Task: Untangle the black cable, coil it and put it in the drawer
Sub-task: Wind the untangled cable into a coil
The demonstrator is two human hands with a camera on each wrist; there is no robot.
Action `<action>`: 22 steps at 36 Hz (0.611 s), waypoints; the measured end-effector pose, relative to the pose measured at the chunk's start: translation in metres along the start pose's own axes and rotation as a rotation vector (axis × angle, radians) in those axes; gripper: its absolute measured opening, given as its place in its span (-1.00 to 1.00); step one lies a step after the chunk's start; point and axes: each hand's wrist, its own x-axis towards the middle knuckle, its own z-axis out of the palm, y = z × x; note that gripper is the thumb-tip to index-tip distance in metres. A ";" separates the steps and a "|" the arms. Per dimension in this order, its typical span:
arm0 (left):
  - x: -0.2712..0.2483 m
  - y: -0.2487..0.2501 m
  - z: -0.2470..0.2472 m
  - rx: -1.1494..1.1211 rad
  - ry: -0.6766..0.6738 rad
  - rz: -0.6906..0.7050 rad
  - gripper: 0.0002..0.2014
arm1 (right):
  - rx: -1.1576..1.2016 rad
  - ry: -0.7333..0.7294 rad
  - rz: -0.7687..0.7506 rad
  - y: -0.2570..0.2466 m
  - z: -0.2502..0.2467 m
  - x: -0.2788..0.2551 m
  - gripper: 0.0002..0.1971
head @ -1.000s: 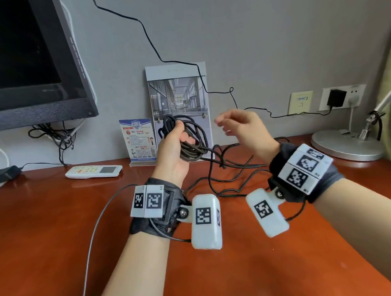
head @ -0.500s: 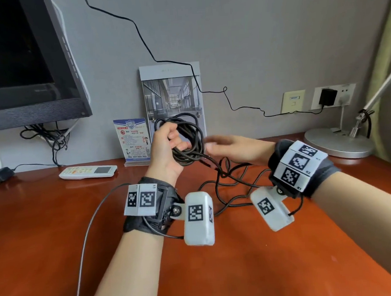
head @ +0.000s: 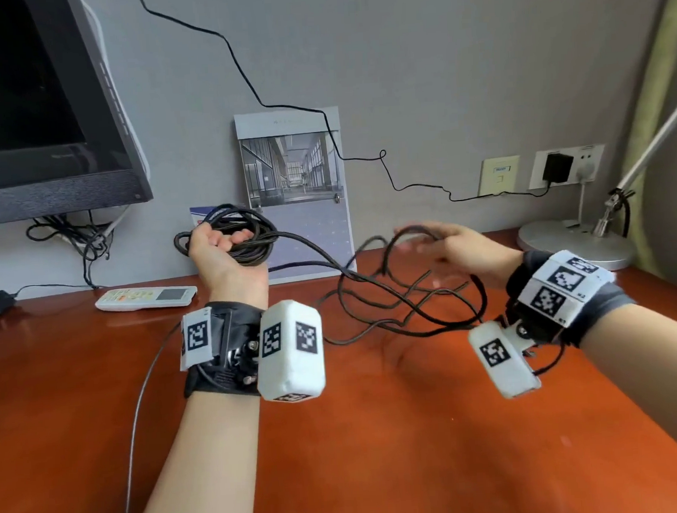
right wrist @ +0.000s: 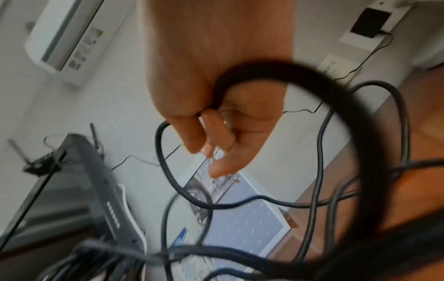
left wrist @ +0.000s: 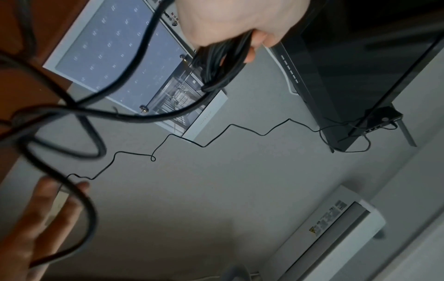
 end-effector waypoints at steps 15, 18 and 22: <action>0.018 0.027 -0.013 0.034 0.183 -0.001 -0.70 | 0.784 0.809 0.282 0.050 -0.080 -0.011 -0.64; 0.016 0.021 -0.012 0.010 0.153 -0.046 -0.65 | 0.488 0.796 0.393 0.058 -0.076 -0.011 -0.72; 0.011 0.014 -0.011 0.029 0.116 -0.075 -0.56 | 0.063 0.297 0.680 0.046 -0.060 -0.026 -0.35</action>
